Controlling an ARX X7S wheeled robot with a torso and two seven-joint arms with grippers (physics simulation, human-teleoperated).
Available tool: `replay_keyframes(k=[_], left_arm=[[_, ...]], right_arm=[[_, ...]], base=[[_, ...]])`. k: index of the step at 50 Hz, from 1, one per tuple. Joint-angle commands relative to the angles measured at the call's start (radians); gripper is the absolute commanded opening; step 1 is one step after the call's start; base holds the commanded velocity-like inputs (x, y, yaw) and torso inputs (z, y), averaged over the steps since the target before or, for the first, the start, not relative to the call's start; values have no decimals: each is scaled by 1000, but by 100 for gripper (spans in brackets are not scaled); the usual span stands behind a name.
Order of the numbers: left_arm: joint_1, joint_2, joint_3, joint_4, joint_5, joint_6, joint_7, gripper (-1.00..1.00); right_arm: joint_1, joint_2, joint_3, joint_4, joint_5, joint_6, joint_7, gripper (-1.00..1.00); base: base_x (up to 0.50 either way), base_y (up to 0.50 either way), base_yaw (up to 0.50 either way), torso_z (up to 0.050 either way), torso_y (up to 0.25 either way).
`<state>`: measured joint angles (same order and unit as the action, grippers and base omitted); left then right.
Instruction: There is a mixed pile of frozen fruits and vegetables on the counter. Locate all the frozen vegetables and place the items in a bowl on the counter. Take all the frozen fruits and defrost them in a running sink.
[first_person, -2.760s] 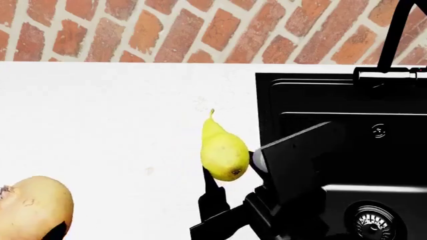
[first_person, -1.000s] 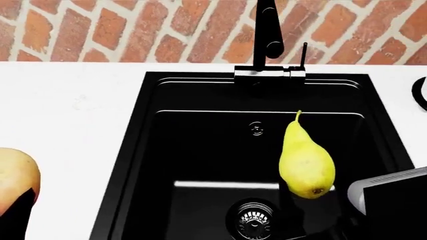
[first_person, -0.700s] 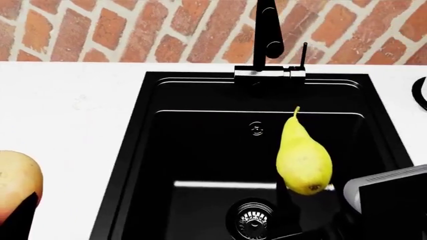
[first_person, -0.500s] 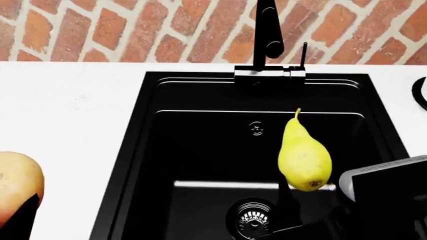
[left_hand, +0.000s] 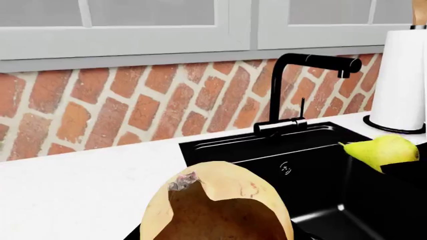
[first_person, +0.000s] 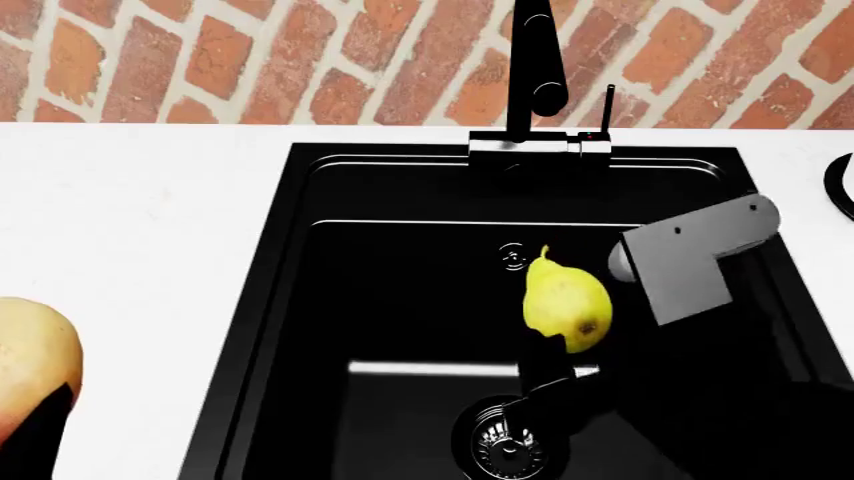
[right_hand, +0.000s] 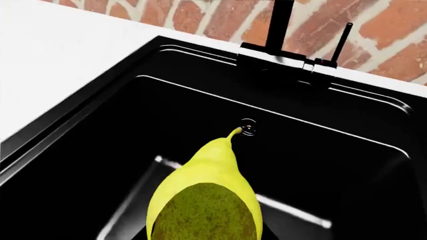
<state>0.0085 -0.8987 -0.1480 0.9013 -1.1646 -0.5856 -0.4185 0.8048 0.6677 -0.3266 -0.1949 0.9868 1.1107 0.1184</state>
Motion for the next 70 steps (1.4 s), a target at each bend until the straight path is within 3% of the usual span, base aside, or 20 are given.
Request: replay_keyframes(k=[1,36,48,66,67,70], left_arm=[[-1,1,-26,-7,-65,15,-26,-100],[-4,-17,-32,-3,-87,17,-36,-100],[-3,-18,-32,-4,-84,20,-34,-100],[1,-8,-23,-5,-71,28,-29,-100],[3,-7,-22,-5,-67,29,-27,-100],[5,-4,-16,-4,-61,28,-24,-100]], right_arm=[[188,-85,-146,303,-105,55,-201,-100],[281,-340,-427,990,-347,-217,-499,-100],[297,-390,-457,1120,-382,-277,-544,-100],[291,-374,-464,1054,-373,-241,-544,-100],[286,-366,-460,1031,-367,-232,-535,100],[259,-340,-459,963,-360,-214,-511,100]], base=[[0,0,0,0,0],[0,0,0,0,0],[0,0,0,0,0],[0,0,0,1,1],[0,0,0,0,0],[0,0,0,0,0]])
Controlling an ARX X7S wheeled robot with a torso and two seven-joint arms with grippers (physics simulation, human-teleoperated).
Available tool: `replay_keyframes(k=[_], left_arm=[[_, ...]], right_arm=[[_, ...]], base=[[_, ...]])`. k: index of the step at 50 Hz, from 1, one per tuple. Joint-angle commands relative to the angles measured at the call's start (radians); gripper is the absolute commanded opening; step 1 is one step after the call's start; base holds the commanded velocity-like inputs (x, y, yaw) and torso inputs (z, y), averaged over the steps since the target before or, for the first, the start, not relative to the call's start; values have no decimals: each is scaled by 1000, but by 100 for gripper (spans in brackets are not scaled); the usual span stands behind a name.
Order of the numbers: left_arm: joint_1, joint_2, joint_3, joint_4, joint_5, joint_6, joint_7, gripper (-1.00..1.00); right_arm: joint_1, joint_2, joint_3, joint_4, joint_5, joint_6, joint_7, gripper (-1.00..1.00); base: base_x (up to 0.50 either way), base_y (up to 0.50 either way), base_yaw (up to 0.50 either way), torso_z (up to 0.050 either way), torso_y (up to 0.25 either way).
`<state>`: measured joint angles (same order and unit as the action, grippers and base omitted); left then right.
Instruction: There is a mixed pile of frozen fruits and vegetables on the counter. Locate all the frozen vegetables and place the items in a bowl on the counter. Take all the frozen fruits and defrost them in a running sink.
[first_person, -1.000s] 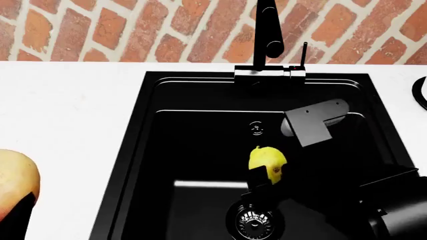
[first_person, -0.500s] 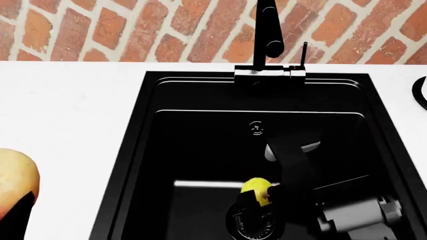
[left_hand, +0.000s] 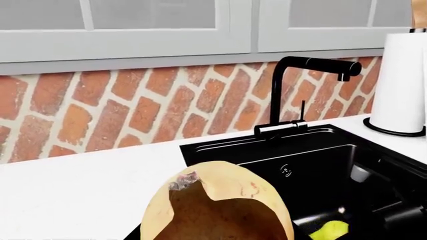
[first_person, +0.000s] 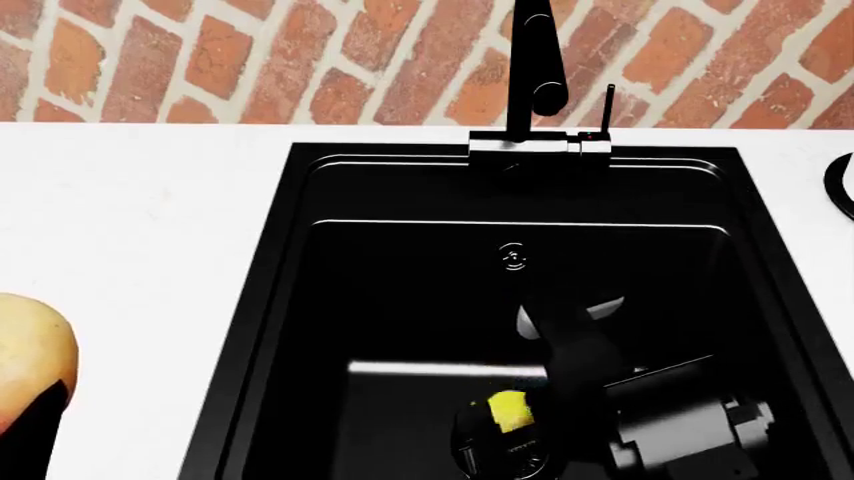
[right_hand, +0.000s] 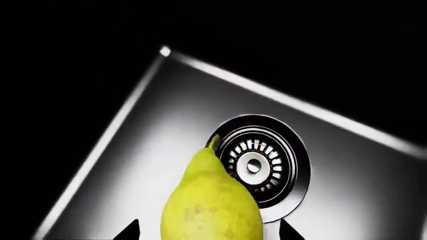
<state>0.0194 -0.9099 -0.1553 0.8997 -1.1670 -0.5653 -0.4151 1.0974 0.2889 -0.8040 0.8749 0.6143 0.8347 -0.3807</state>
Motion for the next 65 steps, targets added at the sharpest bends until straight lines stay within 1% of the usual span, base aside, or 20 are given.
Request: replay_keyframes(k=[1,6,13,22,28,31,37,40,43,46,47,51,53,54,55,57,60,61,63,65], left_arm=[[-4,7,-7,0,-59,7,-26,-100],[-6,-10,-23,4,-87,8,-34,-100],[3,4,-8,2,-57,10,-21,-100],[-7,9,11,8,-49,4,-26,-100],[-3,9,12,12,-47,6,-26,-100],[-21,-1,14,14,-74,-2,-40,-100],[-25,4,27,4,-69,-6,-43,-100],[-69,0,53,-3,-90,-27,-69,-100],[-62,-9,50,10,-93,-28,-69,-100],[-163,3,101,-15,-135,-61,-104,-100],[-166,5,105,-20,-132,-61,-101,-100],[-291,-4,170,-47,-136,-123,-115,-100],[-394,-13,199,-72,-178,-161,-119,-100],[-447,-11,213,-96,-257,-173,-105,-100],[-487,-5,238,-100,-255,-196,-117,-100],[-607,22,301,-139,-244,-254,-131,-100],[-737,69,368,-179,-287,-316,-154,-100],[-749,78,383,-182,-273,-325,-141,-100],[-820,127,456,-248,-263,-385,-138,-100],[-848,170,491,-292,-237,-396,-127,-100]], right_arm=[[-38,41,22,-107,15,60,-10,100],[-48,63,49,-162,36,78,22,100],[-127,161,139,-439,107,136,164,100],[-257,289,359,-850,275,213,404,100],[-326,348,468,-1027,364,236,501,100],[-351,366,504,-1086,408,242,513,100],[-450,411,617,-1214,442,185,598,100],[-557,454,733,-1366,510,164,698,100],[-607,473,775,-1454,536,168,764,100],[-661,489,848,-1529,605,163,827,100],[-667,492,862,-1536,615,160,836,100],[-703,532,934,-1576,702,172,889,100],[-714,561,975,-1603,762,180,929,100],[-717,569,988,-1612,784,182,946,100],[-719,572,993,-1617,791,181,953,100],[-752,585,1021,-1637,824,183,982,100],[-785,604,1060,-1660,837,181,1013,100],[-781,616,1057,-1665,838,189,1021,100],[-801,664,1121,-1672,902,190,1080,100],[-834,697,1180,-1692,915,196,1109,100]], base=[[0,0,0,0,0],[0,0,-1,0,0],[0,0,0,0,0],[0,0,0,0,0],[0,0,0,0,0],[0,0,0,0,0],[0,0,0,0,0],[0,0,0,0,0],[0,0,0,0,0],[0,0,0,0,0],[0,0,0,0,0],[0,0,-1,0,0],[0,0,0,0,0],[0,0,0,0,0],[0,0,0,0,0],[0,0,0,0,0],[0,0,0,0,0],[0,0,0,0,0],[0,0,0,5,0],[0,0,-1,0,0]])
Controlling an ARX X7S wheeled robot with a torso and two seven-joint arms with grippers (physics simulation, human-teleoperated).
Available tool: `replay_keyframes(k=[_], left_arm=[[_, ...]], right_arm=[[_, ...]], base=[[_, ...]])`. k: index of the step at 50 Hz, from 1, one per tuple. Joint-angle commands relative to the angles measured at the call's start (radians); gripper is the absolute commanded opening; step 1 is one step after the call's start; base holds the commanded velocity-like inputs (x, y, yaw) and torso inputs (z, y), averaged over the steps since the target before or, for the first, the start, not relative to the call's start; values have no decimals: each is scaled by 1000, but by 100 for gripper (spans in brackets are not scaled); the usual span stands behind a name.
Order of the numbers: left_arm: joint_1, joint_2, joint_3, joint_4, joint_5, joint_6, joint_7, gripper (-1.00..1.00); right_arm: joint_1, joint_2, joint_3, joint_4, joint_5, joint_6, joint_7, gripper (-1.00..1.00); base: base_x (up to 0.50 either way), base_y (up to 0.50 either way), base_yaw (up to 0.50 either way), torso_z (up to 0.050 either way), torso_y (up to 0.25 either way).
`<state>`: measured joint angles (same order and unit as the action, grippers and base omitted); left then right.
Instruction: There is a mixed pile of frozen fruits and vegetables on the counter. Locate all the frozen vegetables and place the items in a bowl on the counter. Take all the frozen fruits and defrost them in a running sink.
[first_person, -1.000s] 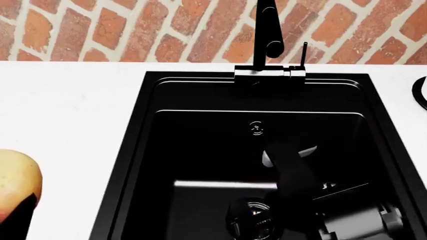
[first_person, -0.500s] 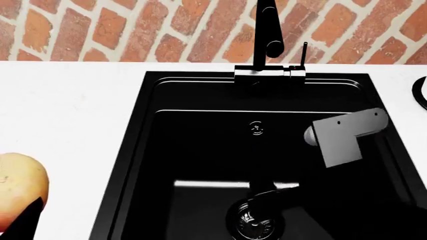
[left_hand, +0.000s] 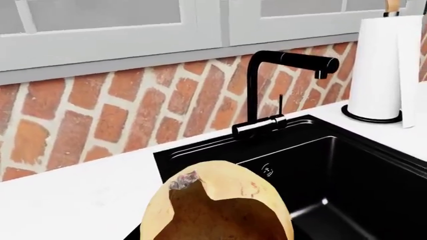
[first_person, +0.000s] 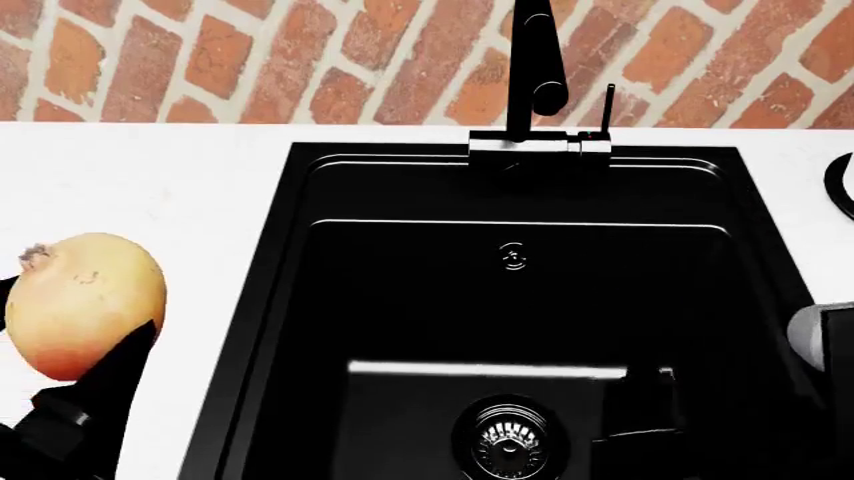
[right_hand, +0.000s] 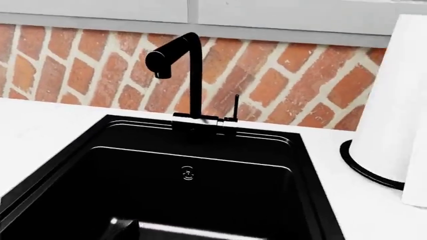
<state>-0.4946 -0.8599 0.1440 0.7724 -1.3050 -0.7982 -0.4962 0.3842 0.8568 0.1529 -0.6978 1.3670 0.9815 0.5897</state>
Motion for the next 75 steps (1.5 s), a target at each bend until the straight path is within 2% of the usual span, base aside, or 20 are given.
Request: replay_keyframes(k=[1,13,24,32,35,45,47,51,53,54,62,75], left_arm=[[-353,145,210,-188,-104,-172,-32,-100],[-572,345,371,-387,-74,-286,19,-100],[-733,532,502,-633,-40,-367,75,-100],[-775,628,617,-743,68,-355,132,-100],[-814,686,681,-840,137,-336,184,-100],[-837,850,794,-1154,246,-250,285,-100],[-862,859,867,-1206,209,-201,284,-100],[-983,860,1234,-1322,-100,31,251,-100],[-1018,860,1366,-1335,-209,93,238,-100],[-1026,860,1395,-1337,-233,115,237,-100],[-975,860,1427,-1376,-261,138,210,-100],[-889,860,1419,-1385,-132,186,197,-100]], right_arm=[[-136,142,275,-127,207,38,147,100],[-151,264,439,-160,404,24,289,100],[-194,274,558,-167,453,60,298,100],[-164,288,520,-188,495,15,303,100],[-159,295,520,-193,509,9,304,100],[-179,283,589,-193,532,37,291,100],[-183,283,607,-193,542,41,292,100],[-192,272,642,-193,557,54,285,100],[-196,268,661,-189,563,60,281,100],[-197,267,664,-188,563,63,280,100],[-216,246,734,-185,590,91,272,100],[-211,232,702,-192,574,86,259,100]], base=[[0,0,0,0,0],[0,0,0,0,1],[0,0,0,0,0],[0,0,0,0,1],[0,0,0,0,0],[0,0,0,0,0],[0,0,0,0,0],[0,0,0,3,2],[0,0,0,0,0],[0,0,0,0,0],[0,0,0,0,0],[0,0,0,0,1]])
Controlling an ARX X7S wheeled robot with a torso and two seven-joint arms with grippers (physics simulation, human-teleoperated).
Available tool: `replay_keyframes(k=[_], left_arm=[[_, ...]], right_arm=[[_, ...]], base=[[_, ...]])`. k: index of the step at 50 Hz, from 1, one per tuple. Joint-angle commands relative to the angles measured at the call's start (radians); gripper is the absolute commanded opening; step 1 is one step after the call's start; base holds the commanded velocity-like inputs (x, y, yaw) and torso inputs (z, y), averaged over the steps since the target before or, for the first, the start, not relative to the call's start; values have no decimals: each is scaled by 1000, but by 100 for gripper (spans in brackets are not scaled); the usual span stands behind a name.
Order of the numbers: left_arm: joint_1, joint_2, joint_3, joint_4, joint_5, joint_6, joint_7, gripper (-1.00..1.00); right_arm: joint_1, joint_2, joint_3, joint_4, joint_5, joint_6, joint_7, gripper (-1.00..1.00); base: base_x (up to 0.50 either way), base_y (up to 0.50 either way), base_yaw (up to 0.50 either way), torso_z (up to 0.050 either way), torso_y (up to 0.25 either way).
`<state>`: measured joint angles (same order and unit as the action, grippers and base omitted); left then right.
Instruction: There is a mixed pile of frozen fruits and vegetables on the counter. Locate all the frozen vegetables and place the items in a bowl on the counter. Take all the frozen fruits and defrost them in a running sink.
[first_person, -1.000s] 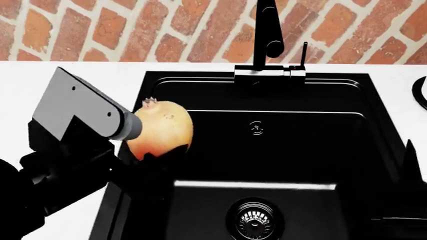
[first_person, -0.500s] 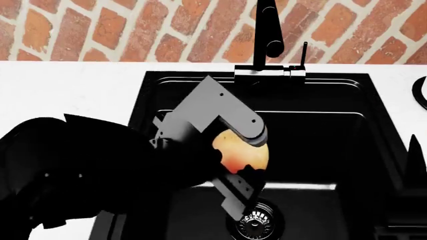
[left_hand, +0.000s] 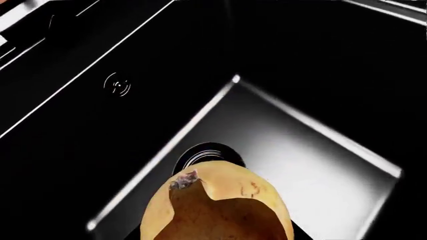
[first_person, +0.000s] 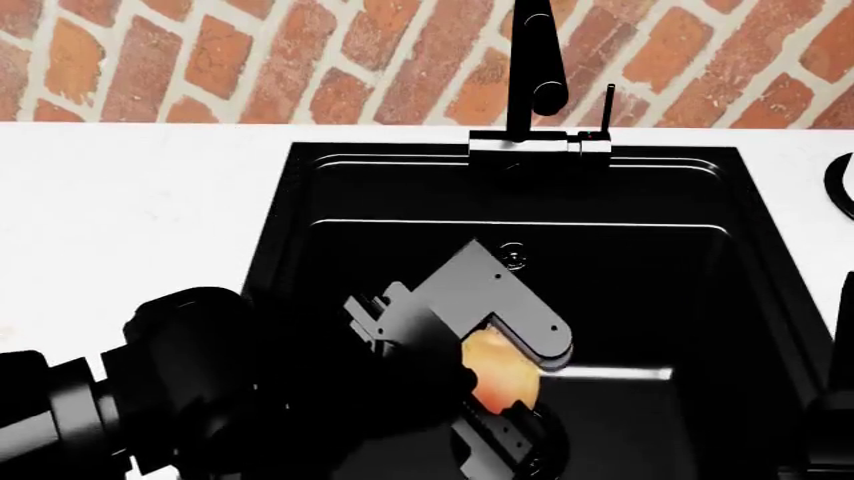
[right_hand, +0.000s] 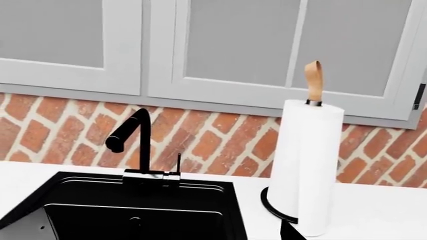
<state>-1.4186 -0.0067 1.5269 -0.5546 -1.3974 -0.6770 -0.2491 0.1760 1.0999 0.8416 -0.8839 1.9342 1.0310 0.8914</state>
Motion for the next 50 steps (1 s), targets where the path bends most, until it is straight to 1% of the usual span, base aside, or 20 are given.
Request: replay_keyframes(k=[1,6,18,19,29,41,46,50], left_arm=[[38,7,37,-58,-35,69,-52,-100],[75,7,36,-65,-16,79,-43,-100],[56,7,37,-63,-38,61,-37,-100],[57,7,37,-62,-37,60,-36,100],[37,7,36,-41,-37,54,-34,100],[-83,5,22,54,-112,61,-54,100],[-138,-68,-22,189,-145,53,-104,100],[-178,-132,-60,291,-177,46,-141,100]], right_arm=[[-2,-11,8,-5,4,36,-45,100],[-4,-14,6,-7,3,38,-47,100],[0,-24,-12,-7,-14,39,-58,100],[2,-23,-15,-7,-15,38,-58,100],[3,-28,-28,-7,-26,39,-64,100],[18,-37,-73,-7,-53,28,-67,100],[19,-35,-71,-9,-51,26,-61,100],[28,-36,-96,-10,-65,22,-62,100]], base=[[0,0,0,0,0],[0,0,0,0,0],[0,0,0,0,1],[0,0,0,0,0],[0,0,0,0,0],[0,0,0,1,0],[0,0,0,0,0],[0,0,0,0,0]])
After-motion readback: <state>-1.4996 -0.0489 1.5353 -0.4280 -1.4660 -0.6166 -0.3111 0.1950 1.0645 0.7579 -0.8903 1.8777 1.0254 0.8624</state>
